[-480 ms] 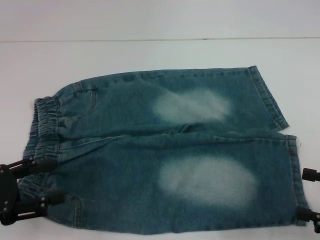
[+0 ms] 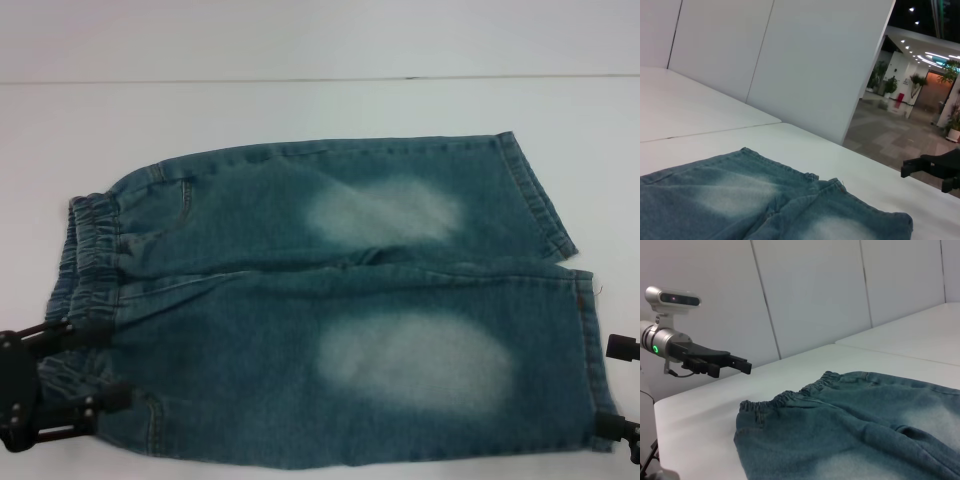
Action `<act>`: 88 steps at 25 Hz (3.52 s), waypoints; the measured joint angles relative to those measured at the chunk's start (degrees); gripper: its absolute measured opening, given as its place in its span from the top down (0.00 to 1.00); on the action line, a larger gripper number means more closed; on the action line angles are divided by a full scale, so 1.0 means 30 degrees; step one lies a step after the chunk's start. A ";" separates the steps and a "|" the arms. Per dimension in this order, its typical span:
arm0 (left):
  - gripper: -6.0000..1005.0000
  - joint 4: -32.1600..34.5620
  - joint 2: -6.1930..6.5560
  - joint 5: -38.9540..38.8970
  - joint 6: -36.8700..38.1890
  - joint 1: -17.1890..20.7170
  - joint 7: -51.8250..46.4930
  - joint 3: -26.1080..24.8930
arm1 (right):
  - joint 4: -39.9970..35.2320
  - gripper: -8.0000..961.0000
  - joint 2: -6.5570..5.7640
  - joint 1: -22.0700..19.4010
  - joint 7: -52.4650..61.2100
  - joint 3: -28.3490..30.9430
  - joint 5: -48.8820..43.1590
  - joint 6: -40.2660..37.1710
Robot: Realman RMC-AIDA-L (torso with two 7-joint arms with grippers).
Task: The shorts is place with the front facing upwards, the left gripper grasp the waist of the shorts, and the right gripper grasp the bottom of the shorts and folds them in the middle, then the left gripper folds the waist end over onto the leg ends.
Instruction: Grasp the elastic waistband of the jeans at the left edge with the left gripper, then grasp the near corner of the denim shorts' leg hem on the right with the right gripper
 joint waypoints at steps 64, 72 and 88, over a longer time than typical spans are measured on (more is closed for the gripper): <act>0.55 0.6161 -0.1233 0.4864 -0.4552 -0.0560 -0.5852 0.2401 | 0.0002 0.04 -0.0206 0.0290 0.1183 0.0651 0.0657 0.0005; 0.84 0.6162 -0.1248 0.4865 -0.4693 -0.0779 -0.5854 0.2846 | -0.1366 0.04 -0.0204 0.0082 0.3364 0.0731 0.0539 -0.0015; 0.95 0.5886 -0.1439 0.4846 -0.5777 -0.0899 -0.5929 0.2884 | -0.7160 0.05 -0.1761 0.0200 1.6318 -0.4967 -0.0494 -0.0109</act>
